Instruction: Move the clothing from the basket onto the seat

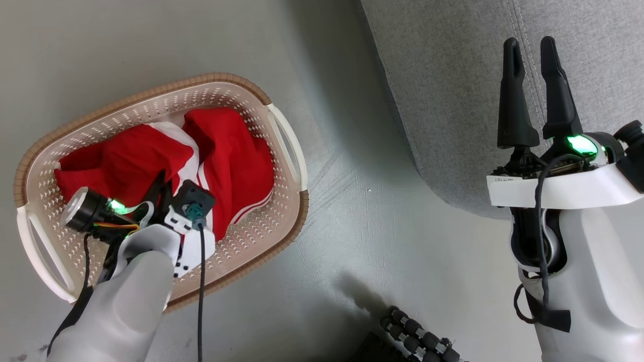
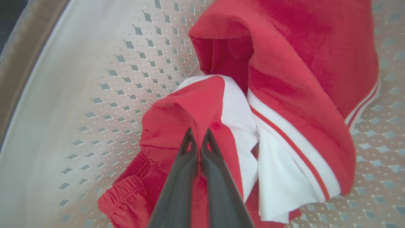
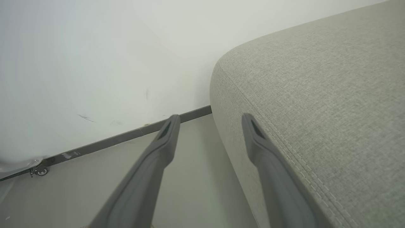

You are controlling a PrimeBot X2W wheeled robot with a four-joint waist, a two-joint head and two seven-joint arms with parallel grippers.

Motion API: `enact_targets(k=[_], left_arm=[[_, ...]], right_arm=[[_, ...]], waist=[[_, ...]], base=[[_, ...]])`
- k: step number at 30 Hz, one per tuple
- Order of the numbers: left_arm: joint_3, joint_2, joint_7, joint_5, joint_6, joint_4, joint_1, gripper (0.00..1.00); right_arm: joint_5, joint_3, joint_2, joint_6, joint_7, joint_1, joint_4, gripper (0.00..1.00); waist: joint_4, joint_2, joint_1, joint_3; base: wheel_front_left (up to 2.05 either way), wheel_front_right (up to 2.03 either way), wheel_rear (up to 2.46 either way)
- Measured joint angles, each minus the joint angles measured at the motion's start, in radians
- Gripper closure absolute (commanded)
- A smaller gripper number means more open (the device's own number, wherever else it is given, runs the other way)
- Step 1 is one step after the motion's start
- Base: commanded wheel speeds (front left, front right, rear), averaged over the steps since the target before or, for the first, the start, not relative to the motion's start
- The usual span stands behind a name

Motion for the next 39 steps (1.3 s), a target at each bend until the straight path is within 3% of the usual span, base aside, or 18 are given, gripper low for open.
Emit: enact_targets(k=[18,39], left_arm=[[-0.02,-0.03,-0.084,0.002,-0.006,-0.073,-0.011,1.0],[0.062,-0.053,-0.167,-0.111,0.017,-0.286,0.02,1.0]], right_arm=[[-0.025,-0.014,0.0,0.0,0.0,-0.017,0.02,0.0],[-0.136,-0.052,-0.002,0.0,0.0,-0.016,0.035,0.0]], waist=[[0.045,0.0,0.0,-0.047],[0.129,0.0,0.0,-0.152]], base=[[0.0,0.0,0.0],[0.0,0.0,0.0]])
